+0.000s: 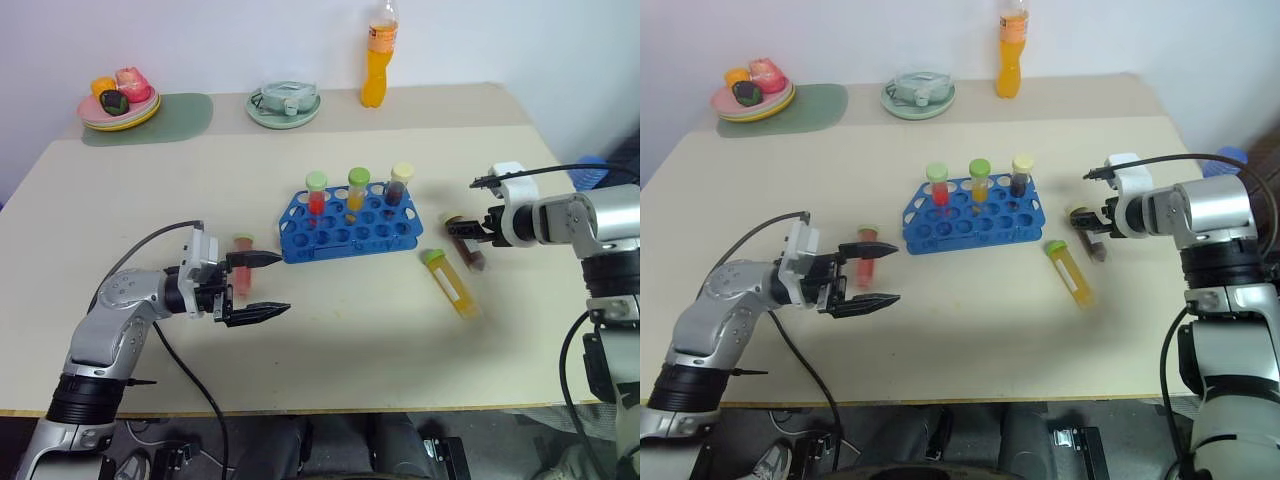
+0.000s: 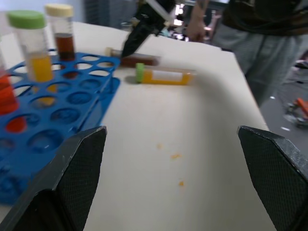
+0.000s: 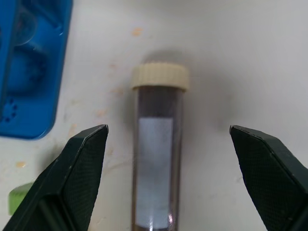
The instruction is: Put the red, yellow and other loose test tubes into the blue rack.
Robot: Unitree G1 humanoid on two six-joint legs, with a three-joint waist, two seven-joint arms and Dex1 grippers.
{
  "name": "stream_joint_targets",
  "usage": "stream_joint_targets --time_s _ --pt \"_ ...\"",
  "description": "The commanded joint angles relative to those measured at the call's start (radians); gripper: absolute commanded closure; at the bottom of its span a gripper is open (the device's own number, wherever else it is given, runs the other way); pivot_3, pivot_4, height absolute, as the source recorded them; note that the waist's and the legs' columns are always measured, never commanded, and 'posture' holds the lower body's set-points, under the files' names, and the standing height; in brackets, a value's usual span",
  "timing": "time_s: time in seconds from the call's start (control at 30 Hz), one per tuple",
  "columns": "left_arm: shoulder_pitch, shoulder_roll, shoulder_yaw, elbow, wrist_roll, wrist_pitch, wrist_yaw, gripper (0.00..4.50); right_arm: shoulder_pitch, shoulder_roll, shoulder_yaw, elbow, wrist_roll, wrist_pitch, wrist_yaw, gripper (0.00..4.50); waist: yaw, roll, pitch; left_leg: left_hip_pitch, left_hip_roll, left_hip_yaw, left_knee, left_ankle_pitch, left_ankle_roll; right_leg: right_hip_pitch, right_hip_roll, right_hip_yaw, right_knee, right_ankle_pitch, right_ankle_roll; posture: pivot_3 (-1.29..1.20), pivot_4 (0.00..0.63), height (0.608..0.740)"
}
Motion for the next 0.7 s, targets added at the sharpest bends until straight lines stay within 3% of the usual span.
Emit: stream_joint_targets --time_s 0.03,0.2,0.3,0.47,0.7 --pt "-0.019 0.014 0.007 -0.048 -0.011 0.014 0.006 0.04 -0.064 0.008 0.026 0.076 -0.049 -0.038 0.036 0.35 -0.002 0.000 0.000 0.000 0.000 0.000 0.000 0.000 0.000 -0.001 0.000 0.000 0.000 0.000 0.000 0.00 0.150 0.740" --pt "-0.011 0.015 0.009 -0.072 -0.012 0.029 0.021 0.04 -0.102 0.018 0.093 0.176 -0.110 -0.075 0.108 0.35 -0.004 0.000 0.000 0.000 0.000 0.000 0.000 0.000 0.000 -0.001 0.000 0.000 0.001 0.000 0.000 0.00 0.150 0.740" --pt "0.000 0.016 0.012 -0.084 -0.012 0.034 0.027 0.00 -0.114 0.023 0.129 0.204 -0.140 -0.089 0.151 1.24 -0.005 0.000 0.000 0.000 0.000 0.000 0.000 0.000 0.000 -0.001 0.000 0.000 0.001 0.000 0.000 0.00 0.150 0.740" --pt "0.024 0.018 0.015 -0.101 -0.015 0.041 0.039 0.00 -0.131 0.037 0.160 0.236 -0.187 -0.114 0.204 3.61 -0.006 0.000 0.000 0.000 0.000 0.001 0.000 0.000 0.000 -0.002 0.000 0.000 0.003 0.000 0.000 0.00 0.150 0.740" --pt "0.035 0.013 0.007 -0.103 -0.008 0.034 0.055 0.00 -0.108 0.007 0.171 0.192 -0.241 -0.165 0.263 3.72 -0.006 0.000 0.000 0.000 0.000 0.001 0.000 0.000 0.000 -0.003 0.000 0.000 0.004 0.000 0.000 0.00 0.150 0.740"
